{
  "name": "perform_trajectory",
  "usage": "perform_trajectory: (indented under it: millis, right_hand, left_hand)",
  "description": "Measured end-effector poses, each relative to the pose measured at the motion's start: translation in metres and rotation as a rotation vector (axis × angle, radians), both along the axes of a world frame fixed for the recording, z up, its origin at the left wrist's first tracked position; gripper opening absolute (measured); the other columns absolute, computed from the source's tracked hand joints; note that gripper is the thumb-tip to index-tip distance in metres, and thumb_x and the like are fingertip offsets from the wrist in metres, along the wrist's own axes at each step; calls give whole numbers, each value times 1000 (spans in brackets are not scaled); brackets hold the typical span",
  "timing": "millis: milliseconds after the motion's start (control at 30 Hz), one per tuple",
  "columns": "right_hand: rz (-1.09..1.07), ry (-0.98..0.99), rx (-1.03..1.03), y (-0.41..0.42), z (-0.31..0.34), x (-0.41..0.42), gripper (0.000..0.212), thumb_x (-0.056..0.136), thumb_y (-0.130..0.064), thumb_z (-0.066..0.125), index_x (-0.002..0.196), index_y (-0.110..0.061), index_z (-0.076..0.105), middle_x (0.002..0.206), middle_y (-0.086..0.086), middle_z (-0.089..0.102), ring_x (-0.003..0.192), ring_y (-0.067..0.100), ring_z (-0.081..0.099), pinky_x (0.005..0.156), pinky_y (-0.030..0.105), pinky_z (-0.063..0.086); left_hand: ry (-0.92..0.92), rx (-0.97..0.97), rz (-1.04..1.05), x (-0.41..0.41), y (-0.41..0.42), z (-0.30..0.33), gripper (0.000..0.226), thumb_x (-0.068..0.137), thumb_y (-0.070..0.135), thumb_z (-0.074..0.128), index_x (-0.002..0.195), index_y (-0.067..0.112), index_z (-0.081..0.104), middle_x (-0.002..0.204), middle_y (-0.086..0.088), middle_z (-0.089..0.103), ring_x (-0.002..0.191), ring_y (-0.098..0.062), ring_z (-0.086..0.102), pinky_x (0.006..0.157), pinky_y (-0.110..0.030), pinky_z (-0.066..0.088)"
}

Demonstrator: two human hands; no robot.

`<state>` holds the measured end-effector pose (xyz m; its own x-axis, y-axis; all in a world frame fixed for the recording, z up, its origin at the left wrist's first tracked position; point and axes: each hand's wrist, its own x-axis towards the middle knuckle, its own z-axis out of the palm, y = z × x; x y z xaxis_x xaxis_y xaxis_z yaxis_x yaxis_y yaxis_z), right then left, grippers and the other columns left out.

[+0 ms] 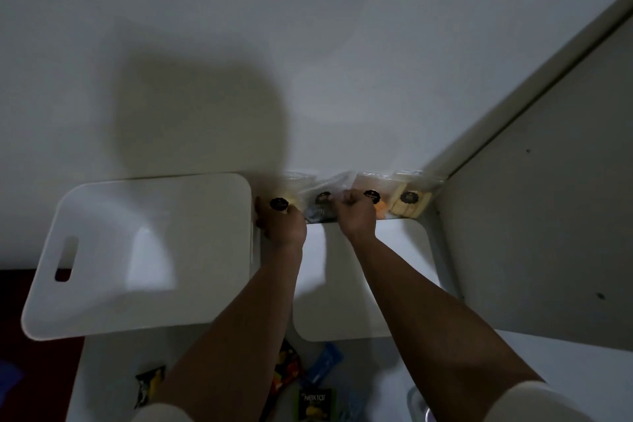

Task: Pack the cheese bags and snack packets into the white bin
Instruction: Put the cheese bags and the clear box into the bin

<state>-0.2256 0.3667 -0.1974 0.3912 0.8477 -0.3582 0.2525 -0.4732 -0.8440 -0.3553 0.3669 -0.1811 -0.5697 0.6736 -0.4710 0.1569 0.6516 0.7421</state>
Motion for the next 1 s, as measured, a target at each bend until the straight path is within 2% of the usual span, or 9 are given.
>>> perform_trajectory:
  millis: [133, 233, 300, 400, 533, 667, 800, 933, 1000]
  right_hand:
    - [8, 51, 71, -12, -5, 11, 25, 91, -12, 69, 72, -10, 54, 70, 8, 58, 68, 14, 51, 69, 29, 43]
    - [-60, 102, 127, -21, -6, 20, 16, 87, 0, 65, 77, 4, 53, 80, 22, 58, 71, 13, 51, 73, 27, 43]
    - [-98, 157, 159, -24, -6, 27, 21, 86, 6, 64, 73, 0, 49, 73, 14, 48, 70, 12, 45, 75, 26, 41]
    - [-148, 214, 160, -24, -6, 35, 23, 89, 6, 66, 76, -10, 55, 71, 0, 48, 68, 6, 47, 82, 25, 45]
    - [-160, 254, 193, -19, -4, 41, 9, 90, 1, 68, 88, -1, 60, 83, 11, 56, 82, 14, 54, 89, 30, 49]
    - [-152, 282, 190, -17, -3, 42, 14, 91, 0, 69, 86, -8, 58, 81, 11, 53, 81, 16, 51, 82, 21, 48]
    - [-154, 266, 179, -19, -4, 42, 9, 90, -1, 70, 88, -4, 62, 86, 11, 61, 81, 13, 57, 79, 17, 49]
    - [-162, 218, 177, -27, 6, 49, 11, 87, -1, 69, 84, -4, 60, 81, 7, 60, 76, 13, 55, 76, 23, 48]
    - [-181, 185, 188, -35, 20, 53, 21, 85, -2, 69, 74, -11, 54, 71, 4, 51, 68, 12, 47, 69, 26, 42]
  left_hand:
    - [85, -4, -63, 0, 5, -12, 23, 92, 13, 54, 114, 6, 55, 121, -22, 60, 113, -44, 61, 93, -47, 53]
    - [91, 9, -106, 5, 7, -10, 23, 96, 13, 52, 113, -1, 59, 124, -23, 61, 118, -40, 59, 100, -42, 48]
    - [106, 68, -93, 9, 7, -7, 17, 102, 12, 47, 105, -2, 57, 119, -26, 60, 114, -37, 60, 100, -38, 42]
    - [37, 61, -9, 12, 9, -7, 38, 106, 23, 44, 133, -4, 47, 133, -23, 54, 122, -35, 56, 102, -36, 38]
    - [-98, 90, 76, 9, 13, -13, 69, 94, 24, 54, 157, 9, 27, 152, -17, 47, 133, -35, 52, 111, -46, 44]
    - [-117, 66, 99, 4, 19, -18, 67, 89, 22, 61, 152, 14, 38, 148, -14, 51, 132, -34, 54, 109, -48, 47]
    - [5, 10, -46, 5, 20, -20, 40, 90, 23, 63, 129, 13, 63, 132, -12, 64, 125, -33, 59, 104, -45, 49]
    - [38, 12, -242, 8, 5, 2, 30, 96, 26, 44, 120, 16, 61, 120, -9, 66, 115, -32, 63, 101, -44, 52]
    - [128, 67, -341, 12, -8, 19, 21, 101, 25, 42, 112, 17, 58, 108, -6, 65, 102, -30, 63, 91, -40, 53]
